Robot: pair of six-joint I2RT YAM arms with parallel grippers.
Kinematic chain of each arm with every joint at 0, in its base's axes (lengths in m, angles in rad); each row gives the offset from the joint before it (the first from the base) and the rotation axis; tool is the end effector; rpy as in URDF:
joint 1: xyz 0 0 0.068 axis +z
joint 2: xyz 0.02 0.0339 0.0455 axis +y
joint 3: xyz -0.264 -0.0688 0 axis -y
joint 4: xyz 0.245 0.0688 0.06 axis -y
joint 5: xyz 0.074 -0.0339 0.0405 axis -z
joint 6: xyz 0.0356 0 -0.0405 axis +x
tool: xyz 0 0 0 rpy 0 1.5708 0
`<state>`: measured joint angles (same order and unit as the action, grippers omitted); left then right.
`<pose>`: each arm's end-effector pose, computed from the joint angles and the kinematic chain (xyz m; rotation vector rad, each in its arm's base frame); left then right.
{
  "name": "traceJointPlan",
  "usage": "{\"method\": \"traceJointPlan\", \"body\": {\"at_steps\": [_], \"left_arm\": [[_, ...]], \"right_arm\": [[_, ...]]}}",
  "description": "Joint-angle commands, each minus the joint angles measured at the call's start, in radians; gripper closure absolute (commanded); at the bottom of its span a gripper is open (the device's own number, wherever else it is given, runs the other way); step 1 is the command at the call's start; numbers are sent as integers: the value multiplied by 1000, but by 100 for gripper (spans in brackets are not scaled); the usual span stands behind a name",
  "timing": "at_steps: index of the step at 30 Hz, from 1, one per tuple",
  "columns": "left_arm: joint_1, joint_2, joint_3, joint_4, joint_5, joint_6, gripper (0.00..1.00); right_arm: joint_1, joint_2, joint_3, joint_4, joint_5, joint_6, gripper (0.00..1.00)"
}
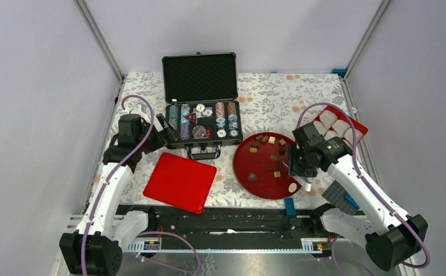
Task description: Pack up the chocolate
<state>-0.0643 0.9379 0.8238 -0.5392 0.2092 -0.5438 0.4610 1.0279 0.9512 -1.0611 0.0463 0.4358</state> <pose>0.1996 -0.0203 0.2919 -0.4236 2.2272 -0.5616 0.1606 0.0779 0.2811 -0.0205 2.7245 0.2029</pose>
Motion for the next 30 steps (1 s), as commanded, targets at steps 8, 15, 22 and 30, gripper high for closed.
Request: {"method": "traceJointPlan", "body": {"at_steps": [8,15,22,30], "left_arm": [[-2,10,16,40,2,1,1],[-2,19,18,41,12,4,1],[-2,6,10,63,26,-11,1],[-2,10,3,67,43,-9,1]], "right_arm": [[28,-30,83,-84,-108,10,45],[61,-14,75,-114,-114,20,43],[108,-1,67,-133,-86,37,44],[130,-31,-45,14,-81,141,36]]}}
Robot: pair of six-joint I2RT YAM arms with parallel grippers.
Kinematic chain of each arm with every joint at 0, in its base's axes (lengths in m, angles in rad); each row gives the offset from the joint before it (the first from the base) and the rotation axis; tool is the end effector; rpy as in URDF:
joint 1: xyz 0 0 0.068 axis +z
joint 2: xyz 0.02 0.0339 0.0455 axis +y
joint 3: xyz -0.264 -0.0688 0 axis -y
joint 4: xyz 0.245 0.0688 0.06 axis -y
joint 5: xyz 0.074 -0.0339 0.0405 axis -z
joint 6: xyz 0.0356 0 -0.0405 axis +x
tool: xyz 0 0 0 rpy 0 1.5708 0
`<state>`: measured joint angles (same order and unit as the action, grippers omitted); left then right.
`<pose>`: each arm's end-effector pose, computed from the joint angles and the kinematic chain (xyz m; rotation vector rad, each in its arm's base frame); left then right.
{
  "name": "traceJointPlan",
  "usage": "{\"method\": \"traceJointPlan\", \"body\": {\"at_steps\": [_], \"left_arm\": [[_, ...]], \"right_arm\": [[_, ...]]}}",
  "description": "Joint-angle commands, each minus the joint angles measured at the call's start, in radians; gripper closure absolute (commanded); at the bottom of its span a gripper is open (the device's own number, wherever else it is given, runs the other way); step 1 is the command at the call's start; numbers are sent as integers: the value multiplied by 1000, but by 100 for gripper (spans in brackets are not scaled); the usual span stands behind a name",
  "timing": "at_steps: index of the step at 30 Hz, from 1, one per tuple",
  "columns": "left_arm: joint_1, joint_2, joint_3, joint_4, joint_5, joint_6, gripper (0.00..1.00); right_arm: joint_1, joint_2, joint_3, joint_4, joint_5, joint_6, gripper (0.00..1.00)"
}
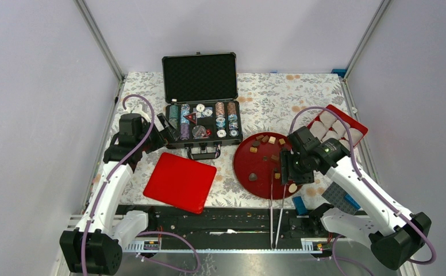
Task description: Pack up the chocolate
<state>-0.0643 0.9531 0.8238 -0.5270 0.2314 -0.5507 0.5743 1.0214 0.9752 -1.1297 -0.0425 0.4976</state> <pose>0.2029 -0.0212 0.2903 -0.4204 2.2333 -0.5892 0.1434 0.0946 0.2861 -0.1194 2.8015 0.3377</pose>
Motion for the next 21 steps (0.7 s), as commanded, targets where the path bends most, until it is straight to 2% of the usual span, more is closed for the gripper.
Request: {"method": "traceJointPlan", "body": {"at_steps": [1,9,16,21], "left_arm": [[-2,-2,-2,53,23,-2,1],[-2,-5,-18,53,25,5,1],[-2,7,-19,57,27,2,1],[-2,11,-25,66,28,-2,1]], "right_arm": [[22,-27,-96,111,1,102,36],[120,-50,-249,217,87,298,43],[149,-78,-317,256,48,351,47],[237,-46,-320,310,46,395,47]]}}
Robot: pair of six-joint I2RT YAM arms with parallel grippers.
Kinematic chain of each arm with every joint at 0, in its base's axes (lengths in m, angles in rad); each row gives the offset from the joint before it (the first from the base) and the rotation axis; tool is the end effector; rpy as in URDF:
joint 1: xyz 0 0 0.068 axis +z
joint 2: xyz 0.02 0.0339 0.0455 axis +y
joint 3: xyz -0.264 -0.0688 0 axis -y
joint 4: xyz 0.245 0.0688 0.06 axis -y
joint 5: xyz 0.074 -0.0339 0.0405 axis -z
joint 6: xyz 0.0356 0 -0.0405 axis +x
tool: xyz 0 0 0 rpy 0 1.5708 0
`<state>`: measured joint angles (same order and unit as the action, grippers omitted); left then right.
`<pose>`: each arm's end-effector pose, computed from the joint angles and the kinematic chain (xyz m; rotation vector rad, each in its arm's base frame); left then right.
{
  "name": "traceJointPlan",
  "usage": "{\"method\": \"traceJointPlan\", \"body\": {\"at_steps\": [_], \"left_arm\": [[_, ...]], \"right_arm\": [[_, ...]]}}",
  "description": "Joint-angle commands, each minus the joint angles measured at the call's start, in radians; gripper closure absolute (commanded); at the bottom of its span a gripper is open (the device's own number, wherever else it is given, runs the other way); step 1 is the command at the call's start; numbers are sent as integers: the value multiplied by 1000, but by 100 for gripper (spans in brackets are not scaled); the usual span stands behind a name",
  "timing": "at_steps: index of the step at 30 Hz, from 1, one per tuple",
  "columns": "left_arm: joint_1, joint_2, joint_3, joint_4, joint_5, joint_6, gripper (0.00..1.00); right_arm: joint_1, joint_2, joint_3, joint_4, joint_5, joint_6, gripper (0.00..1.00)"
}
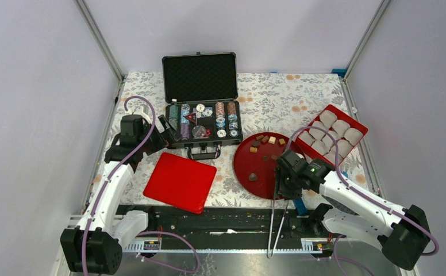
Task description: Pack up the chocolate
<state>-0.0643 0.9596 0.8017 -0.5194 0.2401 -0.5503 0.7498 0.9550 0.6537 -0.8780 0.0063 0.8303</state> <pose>0.2035 -0.0216 0.2824 -0.4227 2.2551 -0.5953 0.1180 0.1096 0.2123 0.1159 2.8330 0.3931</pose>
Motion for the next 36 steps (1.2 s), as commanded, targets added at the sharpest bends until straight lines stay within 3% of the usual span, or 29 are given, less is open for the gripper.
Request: {"method": "traceJointPlan", "body": {"at_steps": [1,13,19,21,24,27,33,36], "left_arm": [[-2,4,-1,58,20,-1,1],[-2,2,1,58,26,10,1],[-2,6,4,58,32,13,1],[-2,6,5,58,31,15,1],[-2,7,5,58,32,15,1],[-2,4,3,58,29,15,1],[-2,9,2,58,31,15,1],[-2,7,5,58,32,16,1]], "right_arm": [[80,34,4,61,1,72,47],[215,118,-42,83,45,168,49],[243,155,-79,130,44,187,57],[248,159,-84,133,51,188,62],[247,154,-66,111,75,184,81],[247,136,9,50,111,170,100],[237,183,320,-143,222,12,100],[121,267,510,-179,213,-181,100]]}}
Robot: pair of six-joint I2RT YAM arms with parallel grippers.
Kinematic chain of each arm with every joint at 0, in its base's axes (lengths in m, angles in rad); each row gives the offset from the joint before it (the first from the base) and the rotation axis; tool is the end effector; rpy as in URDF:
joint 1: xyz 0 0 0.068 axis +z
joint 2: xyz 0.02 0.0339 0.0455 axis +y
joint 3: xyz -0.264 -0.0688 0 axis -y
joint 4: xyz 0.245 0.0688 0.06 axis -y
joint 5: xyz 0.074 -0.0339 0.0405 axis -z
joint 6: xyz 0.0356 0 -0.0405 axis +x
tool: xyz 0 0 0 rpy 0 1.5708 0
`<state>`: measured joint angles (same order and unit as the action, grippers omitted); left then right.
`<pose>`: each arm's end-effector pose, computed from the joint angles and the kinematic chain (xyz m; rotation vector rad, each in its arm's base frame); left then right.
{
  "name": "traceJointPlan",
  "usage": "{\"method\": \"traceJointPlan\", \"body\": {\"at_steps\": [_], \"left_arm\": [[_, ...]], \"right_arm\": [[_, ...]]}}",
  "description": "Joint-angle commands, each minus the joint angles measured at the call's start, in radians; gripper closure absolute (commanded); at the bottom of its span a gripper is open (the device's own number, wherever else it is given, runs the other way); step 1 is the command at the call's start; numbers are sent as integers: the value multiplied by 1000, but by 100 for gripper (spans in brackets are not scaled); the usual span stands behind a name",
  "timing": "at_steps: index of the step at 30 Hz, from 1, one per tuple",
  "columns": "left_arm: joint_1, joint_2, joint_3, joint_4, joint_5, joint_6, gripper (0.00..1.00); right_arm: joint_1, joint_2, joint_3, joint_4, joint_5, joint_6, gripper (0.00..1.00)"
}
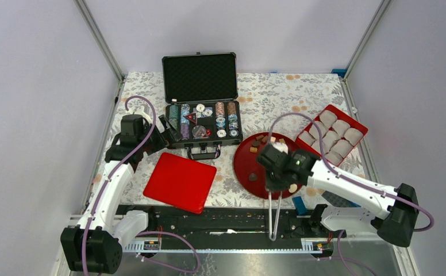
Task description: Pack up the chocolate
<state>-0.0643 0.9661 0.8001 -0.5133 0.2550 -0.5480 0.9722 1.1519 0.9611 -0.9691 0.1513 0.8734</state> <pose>0.2048 -0.0222 0.2812 -0.4128 2.2596 -0.6104 0.1217 0.1689 0.2670 -0.0926 2.7546 0.3318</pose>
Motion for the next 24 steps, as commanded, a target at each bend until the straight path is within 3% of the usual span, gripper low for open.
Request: {"method": "traceJointPlan", "body": {"at_steps": [1,6,9,19,22,24], "left_arm": [[-2,-1,7,52,18,16,1],[-2,-20,4,52,9,24,1],[-2,-24,5,52,13,17,1],[-2,-48,10,16,-17,21,1],[-2,-59,6,5,-29,19,1],[-2,-66,5,-3,-40,17,1]], "right_arm": [[-139,95,232,-79,58,-266,100],[-385,280,520,-17,26,-552,100],[-471,446,704,22,79,-621,100],[-611,1013,1373,-19,180,-811,100],[-649,1174,1622,-47,122,-863,100],[-679,1233,1664,-32,60,-869,100]]}}
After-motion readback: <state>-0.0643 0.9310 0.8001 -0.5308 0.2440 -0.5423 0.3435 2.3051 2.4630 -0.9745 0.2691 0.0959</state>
